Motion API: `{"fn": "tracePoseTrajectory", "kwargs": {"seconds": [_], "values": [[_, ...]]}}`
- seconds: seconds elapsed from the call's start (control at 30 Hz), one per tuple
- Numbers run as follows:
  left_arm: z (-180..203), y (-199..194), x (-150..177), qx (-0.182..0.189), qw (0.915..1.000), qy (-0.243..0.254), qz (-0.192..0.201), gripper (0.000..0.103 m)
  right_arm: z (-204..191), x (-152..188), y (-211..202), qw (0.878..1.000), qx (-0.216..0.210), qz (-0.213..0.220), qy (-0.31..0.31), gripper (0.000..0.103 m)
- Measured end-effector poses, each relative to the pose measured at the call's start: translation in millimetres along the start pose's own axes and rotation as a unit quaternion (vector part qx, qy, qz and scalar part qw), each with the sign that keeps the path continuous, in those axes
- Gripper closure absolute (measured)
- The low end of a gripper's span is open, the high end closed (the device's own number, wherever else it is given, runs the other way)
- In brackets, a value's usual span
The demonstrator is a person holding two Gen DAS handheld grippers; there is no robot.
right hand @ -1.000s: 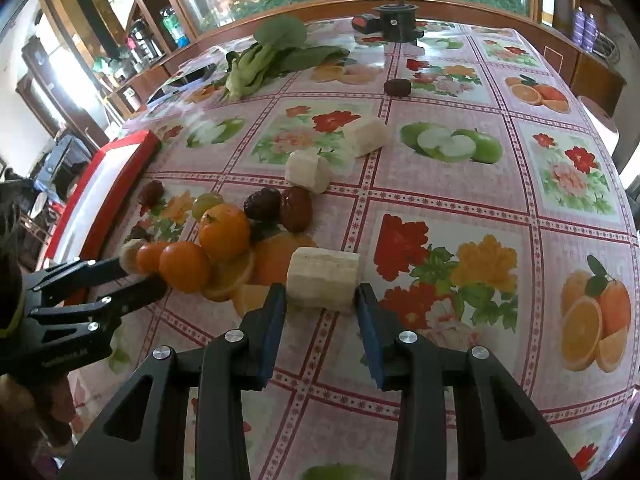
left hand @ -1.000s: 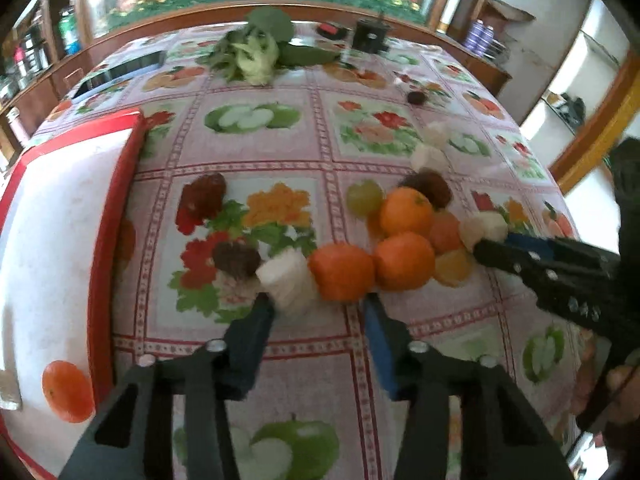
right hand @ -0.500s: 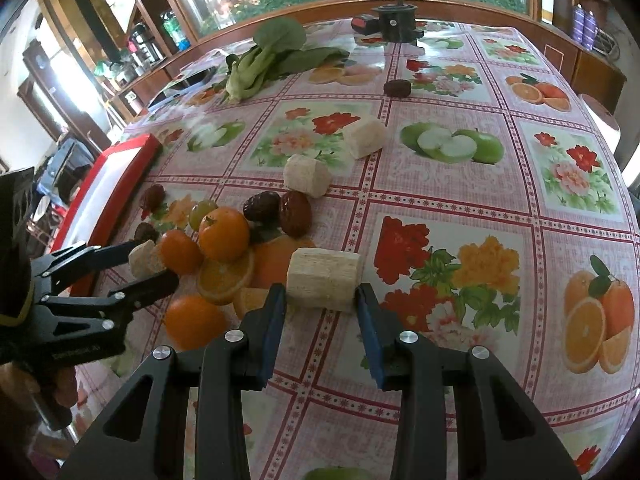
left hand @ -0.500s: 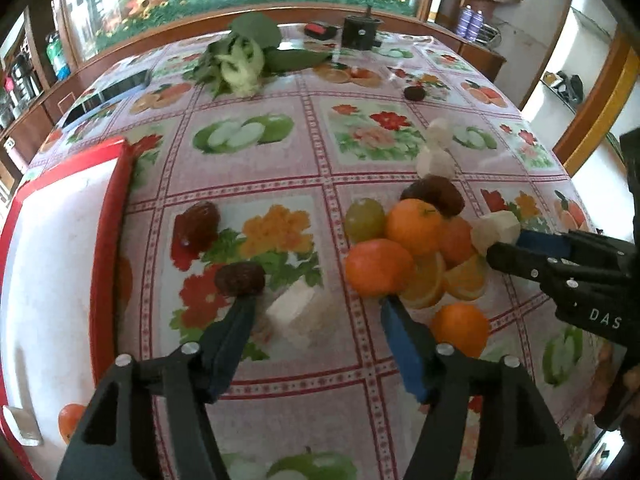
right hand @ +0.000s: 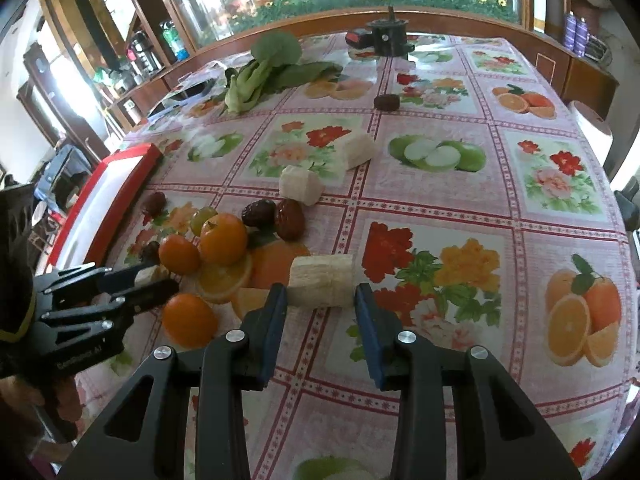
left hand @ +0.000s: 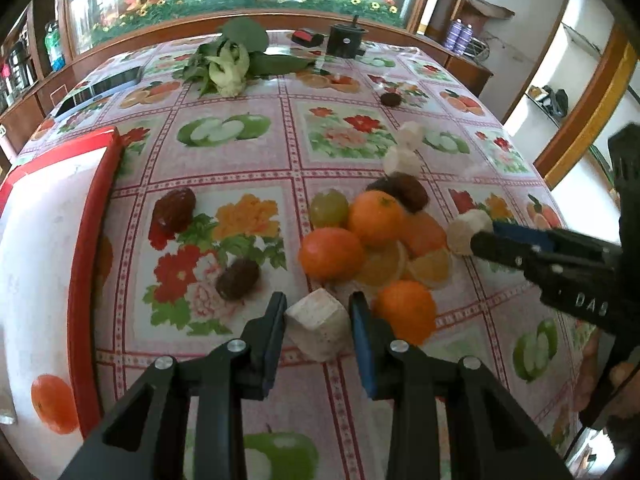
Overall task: Organize fruits
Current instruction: 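Grasp the white cube with the left tool while the right tool grasps a beige block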
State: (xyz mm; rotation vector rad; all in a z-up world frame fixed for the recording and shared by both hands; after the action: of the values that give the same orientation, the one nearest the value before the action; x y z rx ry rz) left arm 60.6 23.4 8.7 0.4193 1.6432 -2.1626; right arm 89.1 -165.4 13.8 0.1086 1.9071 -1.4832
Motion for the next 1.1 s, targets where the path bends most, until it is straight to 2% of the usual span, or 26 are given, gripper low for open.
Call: {"fn": "tracePoseTrajectory", "kwargs": {"seconds": [0.13, 0.37, 0.57, 0.67, 0.7, 0.77, 0.8, 0.83, 0.87, 1.1], "values": [[5, -6, 12, 0.005, 1.0000, 0.006, -0.005, 0.068, 0, 7, -3, 1.000, 0.003, -0.005, 0.002, 0.069], [13, -15, 32, -0.008, 0.9997, 0.024, -0.007, 0.068, 2, 23, -6, 1.000, 0.005, -0.014, 0.017, 0.069], [11, -19, 39, -0.009, 0.9998, 0.017, -0.005, 0.068, 5, 20, 1, 0.999, -0.003, -0.023, 0.033, 0.067], [8, -20, 40, -0.003, 0.9999, 0.009, -0.004, 0.067, 1, 13, 7, 0.999, 0.004, -0.025, 0.019, 0.062], [8, -19, 40, -0.001, 1.0000, 0.007, -0.003, 0.067, -2, 11, 8, 1.000, 0.006, -0.025, 0.010, 0.056], [6, -19, 41, 0.004, 1.0000, 0.003, -0.001, 0.067, -10, 8, 12, 0.999, 0.027, -0.030, -0.015, 0.056], [6, -19, 41, 0.005, 1.0000, 0.004, 0.001, 0.067, -14, 8, 14, 0.998, 0.042, -0.032, -0.031, 0.058], [6, -19, 42, 0.007, 1.0000, 0.006, 0.003, 0.067, -15, 8, 15, 0.997, 0.058, -0.033, -0.040, 0.066], [5, -20, 42, 0.010, 0.9999, 0.006, 0.006, 0.067, -16, 9, 14, 0.996, 0.064, -0.031, -0.045, 0.066], [-1, -25, 47, 0.019, 0.9998, -0.005, 0.009, 0.068, -8, 24, -6, 0.999, 0.040, -0.011, -0.002, 0.066]]}}
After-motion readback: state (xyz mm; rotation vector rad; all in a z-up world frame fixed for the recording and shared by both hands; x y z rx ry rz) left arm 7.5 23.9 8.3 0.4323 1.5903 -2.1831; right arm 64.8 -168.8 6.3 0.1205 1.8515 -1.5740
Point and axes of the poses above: each gripper's, at about its wrist camera, not at the fingertips, and y roughly the way its jaws point, z to its right, x to its underside, the point moved 1 cm from there along y, roughly the way its jaws point, and after that the axes turned 13 degrees about -y, right-handed, at the moved point
